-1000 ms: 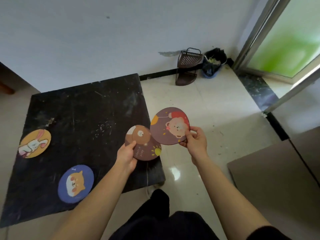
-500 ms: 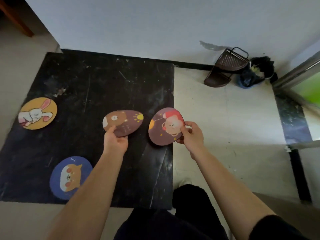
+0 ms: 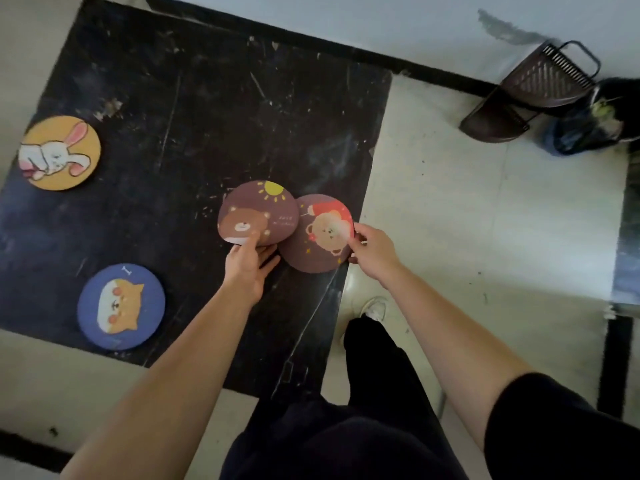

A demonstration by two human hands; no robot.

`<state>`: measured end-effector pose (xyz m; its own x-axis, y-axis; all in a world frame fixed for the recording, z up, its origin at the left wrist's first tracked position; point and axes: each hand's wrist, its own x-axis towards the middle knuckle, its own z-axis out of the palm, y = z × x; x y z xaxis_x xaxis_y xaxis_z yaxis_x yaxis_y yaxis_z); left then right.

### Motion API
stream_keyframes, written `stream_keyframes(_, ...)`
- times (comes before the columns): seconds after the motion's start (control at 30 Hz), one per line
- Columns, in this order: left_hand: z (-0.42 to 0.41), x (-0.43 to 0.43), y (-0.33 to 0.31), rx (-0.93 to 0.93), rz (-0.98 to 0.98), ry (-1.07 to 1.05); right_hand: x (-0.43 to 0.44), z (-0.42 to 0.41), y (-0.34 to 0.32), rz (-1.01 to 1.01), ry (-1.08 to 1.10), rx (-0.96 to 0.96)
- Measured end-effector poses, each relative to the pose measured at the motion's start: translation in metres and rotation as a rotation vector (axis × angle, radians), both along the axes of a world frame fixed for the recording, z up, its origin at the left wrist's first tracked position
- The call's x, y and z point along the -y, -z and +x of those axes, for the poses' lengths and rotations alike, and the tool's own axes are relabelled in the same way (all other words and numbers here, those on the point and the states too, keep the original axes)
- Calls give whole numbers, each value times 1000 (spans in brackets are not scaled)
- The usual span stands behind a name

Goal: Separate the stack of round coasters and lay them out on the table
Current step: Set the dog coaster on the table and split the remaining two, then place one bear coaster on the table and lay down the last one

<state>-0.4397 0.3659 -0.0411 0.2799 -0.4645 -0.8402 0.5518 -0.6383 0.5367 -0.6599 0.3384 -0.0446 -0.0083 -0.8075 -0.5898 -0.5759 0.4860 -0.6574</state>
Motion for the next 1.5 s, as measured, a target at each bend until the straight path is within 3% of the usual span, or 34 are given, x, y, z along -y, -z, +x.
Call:
stream_keyframes(0.27,2,1,4,116,-25,-17,-8,3,0,-134,-7,-204)
stream_keyframes(0.67,16,4,-14,207,-12,-16,-8,6,-6,-57,63,-227)
stream_keyframes(0.8,27,9,-44,230,-127,90,-1,13,-31,-72,225,-120)
stream_keyframes(0.97,19,6,-76,190,-268,246,6,25,-77,-77,378,214)
stream_keyframes(1.1,-4,3,-91,112,-325,342,13,20,-99,-117,285,355)
stream_keyframes(1.2,-29,3,-93,142,-314,433,21,2,-97,-183,232,313)
stream_keyframes(1.3,-62,11,-93,290,-299,451,36,-29,-91,-311,150,215)
stream_keyframes(1.4,-106,24,-93,400,-263,333,57,-70,-89,-308,109,269)
stream_keyframes(1.5,-157,47,-105,369,-259,188,83,-120,-99,-307,70,306)
